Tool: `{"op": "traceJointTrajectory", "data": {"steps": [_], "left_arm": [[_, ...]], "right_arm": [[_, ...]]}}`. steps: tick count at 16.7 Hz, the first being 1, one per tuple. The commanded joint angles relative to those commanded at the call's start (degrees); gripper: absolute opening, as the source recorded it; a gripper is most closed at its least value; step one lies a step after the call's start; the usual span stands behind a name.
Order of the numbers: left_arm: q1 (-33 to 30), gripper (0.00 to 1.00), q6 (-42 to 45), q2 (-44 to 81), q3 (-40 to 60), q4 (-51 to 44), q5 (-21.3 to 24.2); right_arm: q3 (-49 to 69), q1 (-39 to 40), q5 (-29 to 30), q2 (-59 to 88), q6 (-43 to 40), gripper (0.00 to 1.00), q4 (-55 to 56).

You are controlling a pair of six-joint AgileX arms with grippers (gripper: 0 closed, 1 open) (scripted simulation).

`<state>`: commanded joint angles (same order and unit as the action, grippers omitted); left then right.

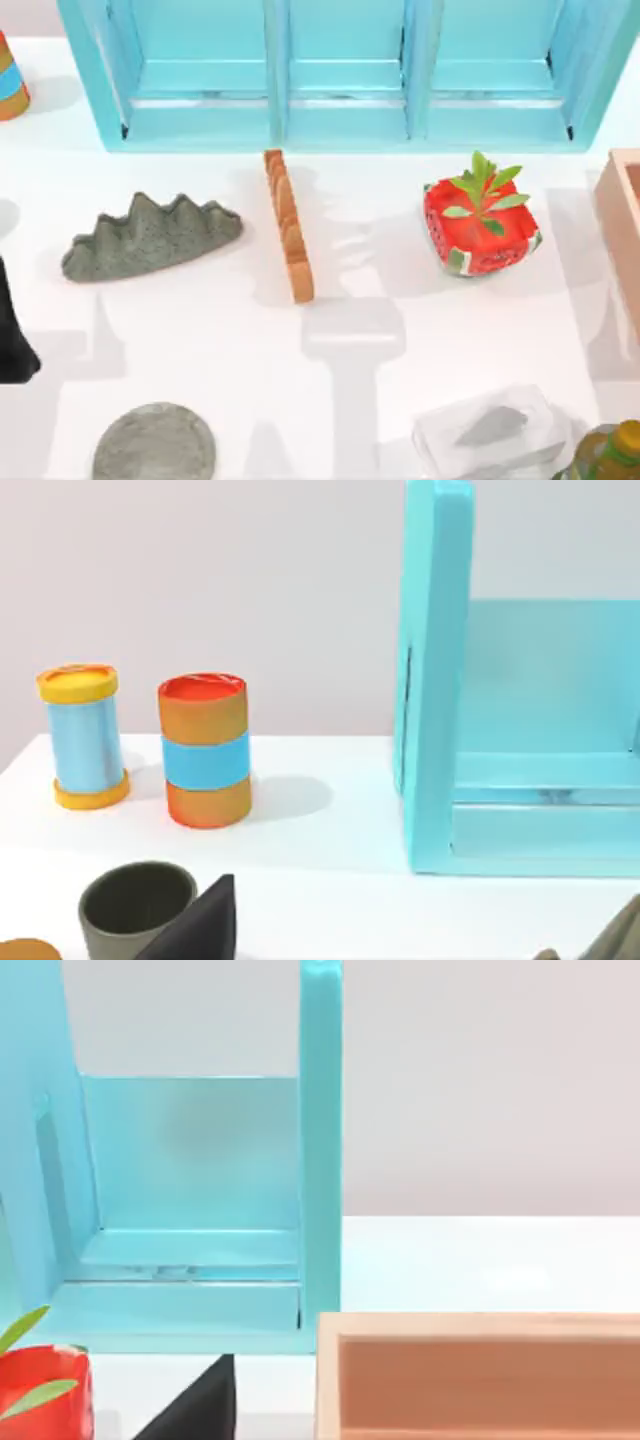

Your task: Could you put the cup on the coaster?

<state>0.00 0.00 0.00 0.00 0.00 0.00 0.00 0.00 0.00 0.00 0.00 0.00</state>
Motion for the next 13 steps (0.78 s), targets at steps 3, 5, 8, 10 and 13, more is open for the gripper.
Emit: {"op": "traceJointTrajectory", "data": {"steps": [3, 5, 8, 10, 13], "left_arm": [[-0.1, 1.00, 0.5, 0.5, 0.6, -0.3, 0.0], [-0.3, 1.00, 3.3, 3.3, 3.4, -2.0, -0.2], [-0.6, 1.00, 11.6, 12.0, 12.2, -7.0, -0.7], [-0.7, 1.00, 19.5, 20.6, 21.1, -11.8, -1.2], [-0.3, 1.00, 33.5, 37.0, 37.6, -20.8, -2.0]], "right_arm": [[0.0, 0.0, 0.0, 0.0, 0.0, 1.00, 0.0], [0.0, 0.0, 0.0, 0.0, 0.0, 1.00, 0.0], [0.0, 0.0, 0.0, 0.0, 0.0, 1.00, 0.0], [0.0, 0.0, 0.0, 0.0, 0.0, 1.00, 0.0], [0.0, 0.0, 0.0, 0.0, 0.0, 1.00, 0.0]]}}
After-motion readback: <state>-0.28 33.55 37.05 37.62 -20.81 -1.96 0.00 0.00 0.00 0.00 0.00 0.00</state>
